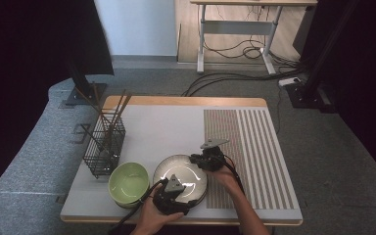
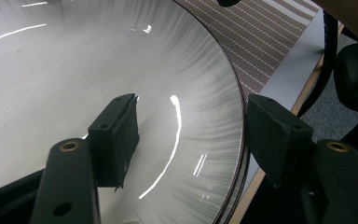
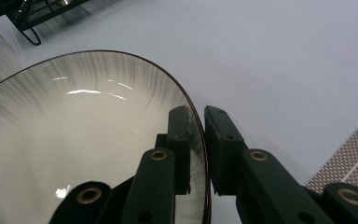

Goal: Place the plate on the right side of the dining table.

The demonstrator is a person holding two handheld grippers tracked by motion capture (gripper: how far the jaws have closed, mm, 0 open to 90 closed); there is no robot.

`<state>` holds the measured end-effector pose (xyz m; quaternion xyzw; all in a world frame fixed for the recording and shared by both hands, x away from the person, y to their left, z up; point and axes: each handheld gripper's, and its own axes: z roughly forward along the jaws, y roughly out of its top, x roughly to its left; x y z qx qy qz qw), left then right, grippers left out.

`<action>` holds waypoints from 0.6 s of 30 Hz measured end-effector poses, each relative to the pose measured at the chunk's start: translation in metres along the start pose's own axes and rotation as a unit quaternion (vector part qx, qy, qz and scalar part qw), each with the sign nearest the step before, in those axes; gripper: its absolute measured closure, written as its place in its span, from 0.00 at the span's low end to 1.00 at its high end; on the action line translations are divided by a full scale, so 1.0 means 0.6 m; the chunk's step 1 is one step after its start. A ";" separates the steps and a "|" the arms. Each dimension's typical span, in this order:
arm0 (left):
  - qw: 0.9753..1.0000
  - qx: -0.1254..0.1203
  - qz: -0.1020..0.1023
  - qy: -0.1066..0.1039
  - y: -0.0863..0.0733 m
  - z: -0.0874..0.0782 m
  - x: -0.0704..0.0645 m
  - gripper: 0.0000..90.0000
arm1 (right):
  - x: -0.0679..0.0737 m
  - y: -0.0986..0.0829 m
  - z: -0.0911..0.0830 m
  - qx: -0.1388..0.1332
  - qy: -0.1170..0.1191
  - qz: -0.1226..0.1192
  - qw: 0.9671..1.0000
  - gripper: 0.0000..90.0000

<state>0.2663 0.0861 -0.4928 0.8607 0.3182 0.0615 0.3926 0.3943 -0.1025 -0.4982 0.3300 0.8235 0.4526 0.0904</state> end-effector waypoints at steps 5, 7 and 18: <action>1.000 -0.006 0.002 0.007 0.000 -0.003 -0.005 0.40 | -0.001 0.001 -0.010 -0.001 -0.006 0.000 1.000 0.93; 1.000 -0.009 0.004 0.015 0.001 -0.005 -0.008 0.41 | -0.001 0.002 -0.020 -0.009 -0.014 0.003 1.000 0.94; 0.999 -0.024 0.000 0.028 0.000 -0.013 -0.007 0.42 | -0.018 -0.002 -0.064 -0.011 -0.039 0.025 0.999 0.96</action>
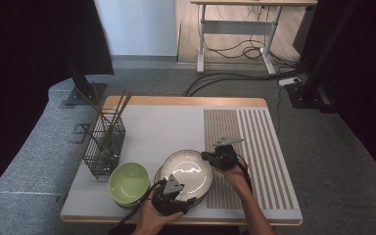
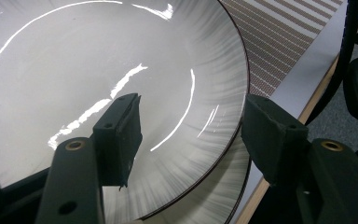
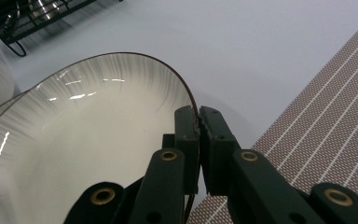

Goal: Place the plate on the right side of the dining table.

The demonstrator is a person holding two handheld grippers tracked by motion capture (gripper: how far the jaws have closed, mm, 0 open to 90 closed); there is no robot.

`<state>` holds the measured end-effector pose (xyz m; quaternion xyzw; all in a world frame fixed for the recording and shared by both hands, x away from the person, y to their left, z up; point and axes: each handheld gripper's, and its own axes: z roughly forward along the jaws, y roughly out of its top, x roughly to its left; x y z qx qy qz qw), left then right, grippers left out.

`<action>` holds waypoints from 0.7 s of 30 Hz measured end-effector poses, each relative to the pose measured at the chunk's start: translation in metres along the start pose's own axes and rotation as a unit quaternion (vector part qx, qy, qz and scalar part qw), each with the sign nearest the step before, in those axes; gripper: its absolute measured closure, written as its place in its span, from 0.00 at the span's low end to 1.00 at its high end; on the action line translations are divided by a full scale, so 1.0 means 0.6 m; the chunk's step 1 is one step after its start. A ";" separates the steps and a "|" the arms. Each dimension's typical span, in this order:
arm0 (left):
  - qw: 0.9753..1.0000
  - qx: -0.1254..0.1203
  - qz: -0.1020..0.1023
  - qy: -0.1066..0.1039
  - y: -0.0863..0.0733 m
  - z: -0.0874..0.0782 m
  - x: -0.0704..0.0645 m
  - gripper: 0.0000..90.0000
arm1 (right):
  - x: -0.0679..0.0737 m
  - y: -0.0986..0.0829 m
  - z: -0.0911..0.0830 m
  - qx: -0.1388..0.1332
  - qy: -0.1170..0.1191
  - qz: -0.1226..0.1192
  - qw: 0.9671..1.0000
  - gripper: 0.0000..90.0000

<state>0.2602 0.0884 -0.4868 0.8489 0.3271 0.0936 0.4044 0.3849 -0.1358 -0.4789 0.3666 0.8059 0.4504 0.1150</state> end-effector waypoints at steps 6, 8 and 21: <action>1.000 0.001 -0.004 -0.006 -0.002 0.001 0.004 0.43 | 0.007 0.000 0.006 0.010 -0.012 -0.015 1.000 0.85; 1.000 0.002 -0.002 -0.006 -0.002 0.002 0.003 0.43 | 0.007 -0.003 0.016 0.016 -0.011 -0.016 1.000 0.77; 1.000 0.003 -0.003 -0.014 -0.003 0.003 0.004 0.42 | 0.000 -0.005 0.032 0.033 0.053 0.013 0.998 0.92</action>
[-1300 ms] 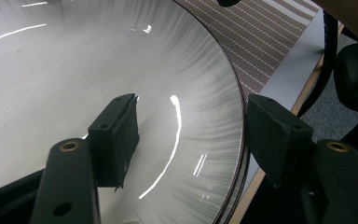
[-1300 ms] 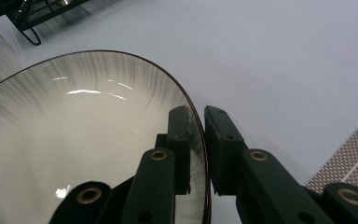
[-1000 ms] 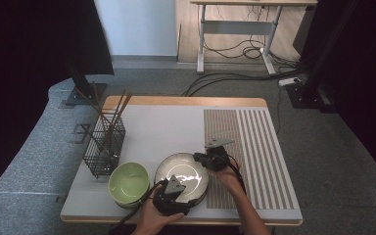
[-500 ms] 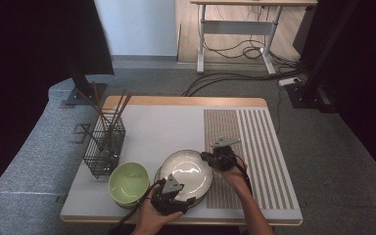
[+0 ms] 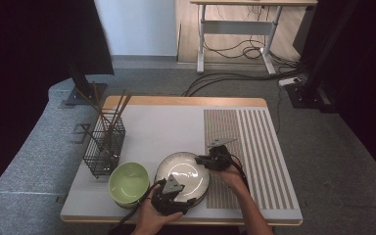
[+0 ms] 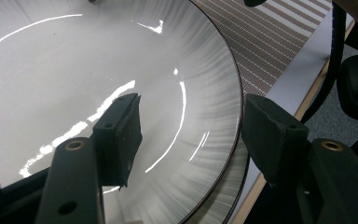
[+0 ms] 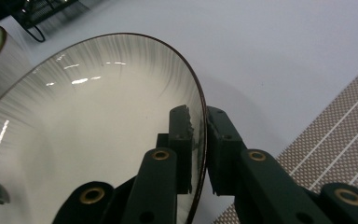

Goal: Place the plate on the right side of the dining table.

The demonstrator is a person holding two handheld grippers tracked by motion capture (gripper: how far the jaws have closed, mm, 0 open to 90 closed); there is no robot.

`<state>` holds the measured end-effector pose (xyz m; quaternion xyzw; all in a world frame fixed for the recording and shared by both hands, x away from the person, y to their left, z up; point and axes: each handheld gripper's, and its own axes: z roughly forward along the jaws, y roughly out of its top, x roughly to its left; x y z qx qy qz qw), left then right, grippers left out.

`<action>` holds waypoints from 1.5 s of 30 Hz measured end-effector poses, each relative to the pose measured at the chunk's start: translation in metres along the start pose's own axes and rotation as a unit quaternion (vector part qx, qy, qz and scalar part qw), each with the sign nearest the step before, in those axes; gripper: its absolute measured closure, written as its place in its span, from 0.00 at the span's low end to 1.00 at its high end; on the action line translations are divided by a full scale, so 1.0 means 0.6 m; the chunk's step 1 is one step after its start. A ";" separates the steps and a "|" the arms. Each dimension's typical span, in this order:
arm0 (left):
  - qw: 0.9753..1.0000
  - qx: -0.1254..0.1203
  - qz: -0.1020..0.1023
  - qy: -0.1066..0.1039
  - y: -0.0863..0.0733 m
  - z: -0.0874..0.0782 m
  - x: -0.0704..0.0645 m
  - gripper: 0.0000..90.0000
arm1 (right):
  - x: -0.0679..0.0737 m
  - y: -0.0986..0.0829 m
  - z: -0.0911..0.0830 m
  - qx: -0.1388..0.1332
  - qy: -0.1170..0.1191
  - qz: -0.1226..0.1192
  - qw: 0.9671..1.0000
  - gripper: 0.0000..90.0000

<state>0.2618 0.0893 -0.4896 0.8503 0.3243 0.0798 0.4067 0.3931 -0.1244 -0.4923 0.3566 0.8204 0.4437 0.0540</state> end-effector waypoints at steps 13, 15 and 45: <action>1.000 -0.007 0.002 0.020 -0.003 -0.008 -0.001 0.43 | -0.006 0.004 -0.042 -0.029 -0.038 -0.005 0.999 0.95; 1.000 -0.007 0.004 0.024 -0.004 -0.009 -0.001 0.45 | -0.003 0.006 -0.048 -0.029 -0.051 -0.012 0.998 0.95; 1.000 0.003 -0.004 0.006 -0.009 -0.001 0.005 0.47 | -0.023 -0.006 -0.034 0.007 0.016 0.051 0.999 0.86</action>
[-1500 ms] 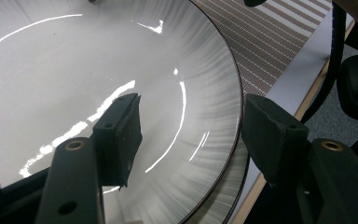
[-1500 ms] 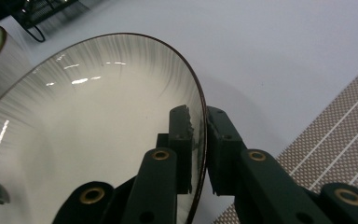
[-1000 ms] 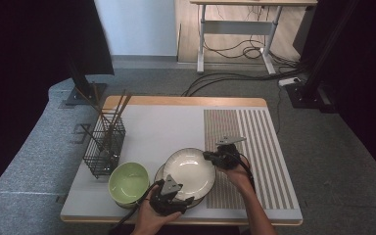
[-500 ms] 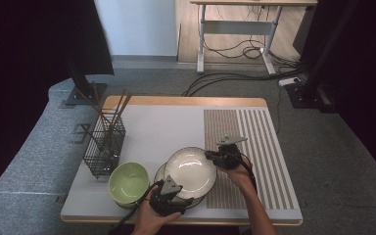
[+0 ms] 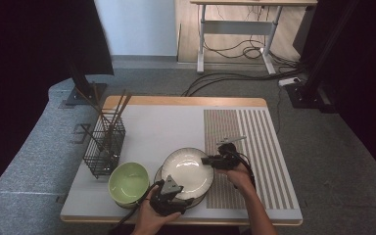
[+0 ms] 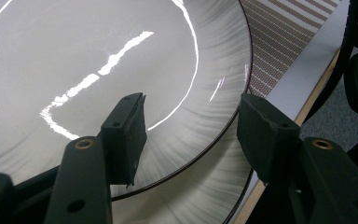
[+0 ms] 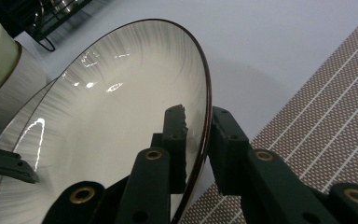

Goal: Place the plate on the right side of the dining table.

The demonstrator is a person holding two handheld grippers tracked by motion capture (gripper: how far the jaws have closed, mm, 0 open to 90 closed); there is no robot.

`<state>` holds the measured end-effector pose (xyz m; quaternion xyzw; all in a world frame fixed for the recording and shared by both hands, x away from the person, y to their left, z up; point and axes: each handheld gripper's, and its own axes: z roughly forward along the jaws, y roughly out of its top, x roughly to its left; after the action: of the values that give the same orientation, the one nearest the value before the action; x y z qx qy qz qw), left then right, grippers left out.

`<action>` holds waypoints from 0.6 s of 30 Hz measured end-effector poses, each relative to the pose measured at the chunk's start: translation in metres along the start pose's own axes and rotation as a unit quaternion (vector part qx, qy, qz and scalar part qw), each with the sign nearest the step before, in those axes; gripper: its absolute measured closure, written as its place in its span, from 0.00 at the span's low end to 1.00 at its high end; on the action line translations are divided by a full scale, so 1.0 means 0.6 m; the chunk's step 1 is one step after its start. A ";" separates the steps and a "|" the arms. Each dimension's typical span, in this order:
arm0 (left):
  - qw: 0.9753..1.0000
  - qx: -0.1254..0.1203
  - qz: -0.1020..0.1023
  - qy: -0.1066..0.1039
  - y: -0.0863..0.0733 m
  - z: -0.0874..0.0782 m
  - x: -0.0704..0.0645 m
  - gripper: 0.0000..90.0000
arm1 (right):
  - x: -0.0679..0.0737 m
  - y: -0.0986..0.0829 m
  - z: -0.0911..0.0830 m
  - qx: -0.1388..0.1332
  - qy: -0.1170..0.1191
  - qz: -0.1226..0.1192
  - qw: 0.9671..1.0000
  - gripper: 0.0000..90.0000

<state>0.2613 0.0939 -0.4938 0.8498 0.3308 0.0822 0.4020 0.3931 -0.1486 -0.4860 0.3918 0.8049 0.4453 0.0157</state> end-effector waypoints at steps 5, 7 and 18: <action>1.000 0.001 0.001 0.003 0.000 0.001 -0.001 0.48 | -0.002 0.001 -0.001 -0.002 0.006 0.020 1.000 0.90; 1.000 -0.001 0.002 0.008 0.000 0.000 -0.002 0.49 | -0.001 0.003 -0.001 -0.012 0.008 0.033 0.999 0.91; 1.000 -0.020 0.022 -0.007 0.014 -0.022 -0.024 0.48 | 0.022 0.016 -0.015 -0.052 -0.026 0.020 0.998 0.94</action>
<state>0.2489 0.0890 -0.4772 0.8492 0.3079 0.0916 0.4190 0.3866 -0.1436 -0.4691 0.4179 0.7722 0.4761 0.0485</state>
